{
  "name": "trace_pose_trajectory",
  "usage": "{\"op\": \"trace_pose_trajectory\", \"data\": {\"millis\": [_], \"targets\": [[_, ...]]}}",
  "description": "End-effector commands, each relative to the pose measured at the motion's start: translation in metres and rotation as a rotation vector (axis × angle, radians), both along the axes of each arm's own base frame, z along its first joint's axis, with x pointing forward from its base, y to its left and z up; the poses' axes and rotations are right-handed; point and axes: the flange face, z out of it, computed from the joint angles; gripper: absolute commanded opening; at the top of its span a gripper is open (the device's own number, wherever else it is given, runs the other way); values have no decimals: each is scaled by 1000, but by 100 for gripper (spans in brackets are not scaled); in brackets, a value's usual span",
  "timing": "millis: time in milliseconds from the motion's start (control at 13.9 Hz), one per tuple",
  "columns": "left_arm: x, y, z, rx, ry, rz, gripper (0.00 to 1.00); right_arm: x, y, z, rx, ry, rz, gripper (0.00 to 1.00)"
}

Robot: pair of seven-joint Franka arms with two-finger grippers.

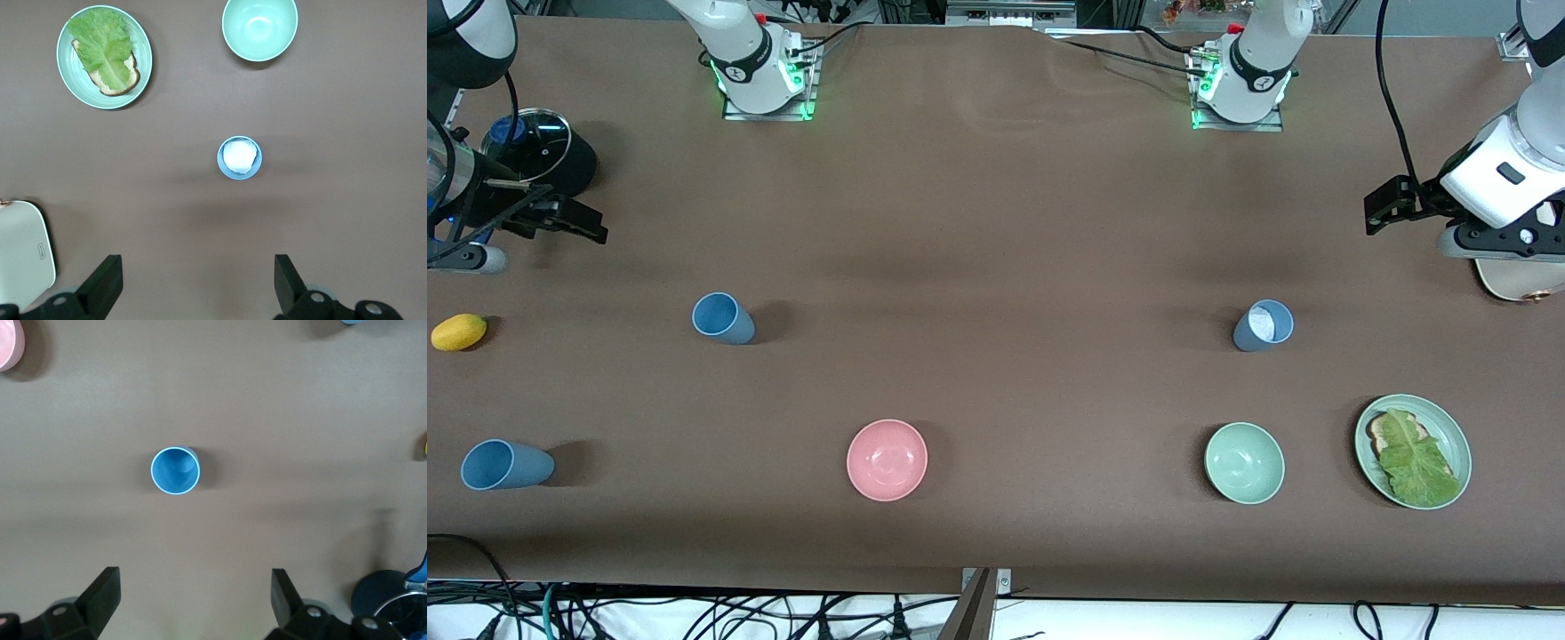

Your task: Stack blue cups with both arms

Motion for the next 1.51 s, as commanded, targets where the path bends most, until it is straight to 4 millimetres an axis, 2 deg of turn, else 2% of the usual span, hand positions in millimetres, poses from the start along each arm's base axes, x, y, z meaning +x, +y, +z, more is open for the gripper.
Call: {"op": "trace_pose_trajectory", "data": {"millis": [0, 1441], "targets": [[-4, -1, 0, -25, -3, -1, 100, -1, -1, 1, -1, 7, 0, 100], [-1, 0, 1, -26, -4, -4, 100, -1, -1, 1, -1, 7, 2, 100]]}}
